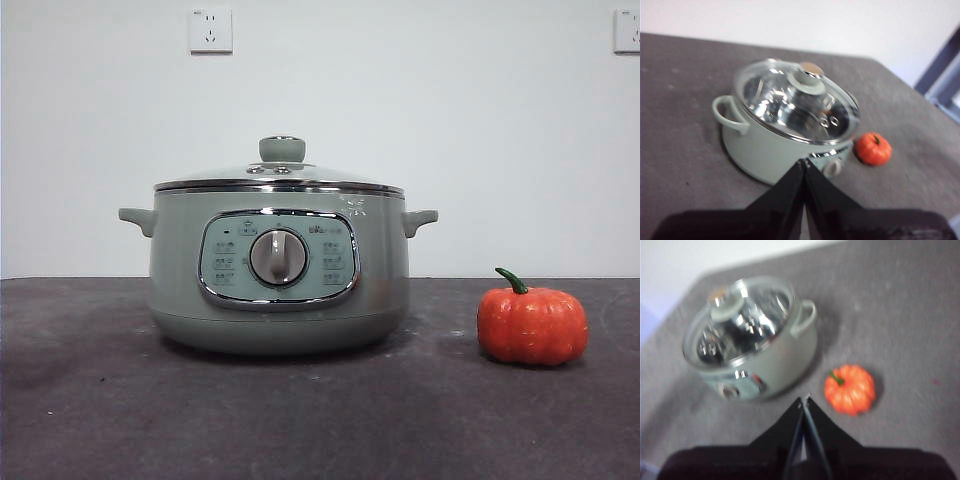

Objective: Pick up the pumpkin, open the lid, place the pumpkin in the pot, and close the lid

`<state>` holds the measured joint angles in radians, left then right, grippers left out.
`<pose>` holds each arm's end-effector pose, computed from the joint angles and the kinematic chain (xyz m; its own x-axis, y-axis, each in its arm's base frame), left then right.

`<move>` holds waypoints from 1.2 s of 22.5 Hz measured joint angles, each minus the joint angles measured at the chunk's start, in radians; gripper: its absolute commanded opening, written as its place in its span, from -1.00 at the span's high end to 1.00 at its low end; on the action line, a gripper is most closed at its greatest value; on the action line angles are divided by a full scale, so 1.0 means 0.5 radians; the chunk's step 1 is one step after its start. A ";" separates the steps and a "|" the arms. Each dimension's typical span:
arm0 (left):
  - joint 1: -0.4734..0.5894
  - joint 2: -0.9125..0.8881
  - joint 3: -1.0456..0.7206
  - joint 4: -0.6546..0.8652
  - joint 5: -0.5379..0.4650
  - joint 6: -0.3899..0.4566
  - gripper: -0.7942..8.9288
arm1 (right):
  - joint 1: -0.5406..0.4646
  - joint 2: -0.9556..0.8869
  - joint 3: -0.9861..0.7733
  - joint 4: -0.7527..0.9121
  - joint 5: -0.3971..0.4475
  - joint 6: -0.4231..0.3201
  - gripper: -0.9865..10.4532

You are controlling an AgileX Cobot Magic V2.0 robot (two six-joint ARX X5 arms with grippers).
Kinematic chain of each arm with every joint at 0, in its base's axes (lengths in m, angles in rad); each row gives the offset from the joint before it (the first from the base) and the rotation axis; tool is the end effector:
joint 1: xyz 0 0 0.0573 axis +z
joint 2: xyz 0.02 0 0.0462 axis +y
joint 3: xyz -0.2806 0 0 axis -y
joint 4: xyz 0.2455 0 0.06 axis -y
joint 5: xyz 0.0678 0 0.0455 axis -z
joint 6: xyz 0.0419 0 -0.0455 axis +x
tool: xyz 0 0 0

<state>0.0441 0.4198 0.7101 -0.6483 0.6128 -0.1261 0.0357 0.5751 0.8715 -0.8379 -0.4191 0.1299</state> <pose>0.0784 -0.0207 0.3099 0.7908 -0.5408 -0.2866 0.4541 0.8324 -0.3177 0.0920 0.0203 0.3305 0.7678 0.4346 -0.4708 -0.3112 0.8952 0.3190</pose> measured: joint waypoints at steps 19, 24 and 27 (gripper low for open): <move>-0.001 0.400 0.427 -0.497 0.136 0.440 -0.81 | 0.095 0.365 0.392 -0.538 0.000 -0.430 -0.44; -0.001 0.400 0.427 -0.497 0.136 0.446 -0.81 | 0.158 0.502 0.392 -0.490 -0.001 -0.417 -0.44; -0.001 0.400 0.427 -0.497 0.137 0.446 -0.81 | 0.227 0.668 0.392 -0.375 0.008 -0.417 -0.44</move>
<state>0.0437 0.6197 0.9237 -0.8970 0.6811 0.0971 0.1493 0.9092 1.0676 -1.0252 -0.4149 -0.0788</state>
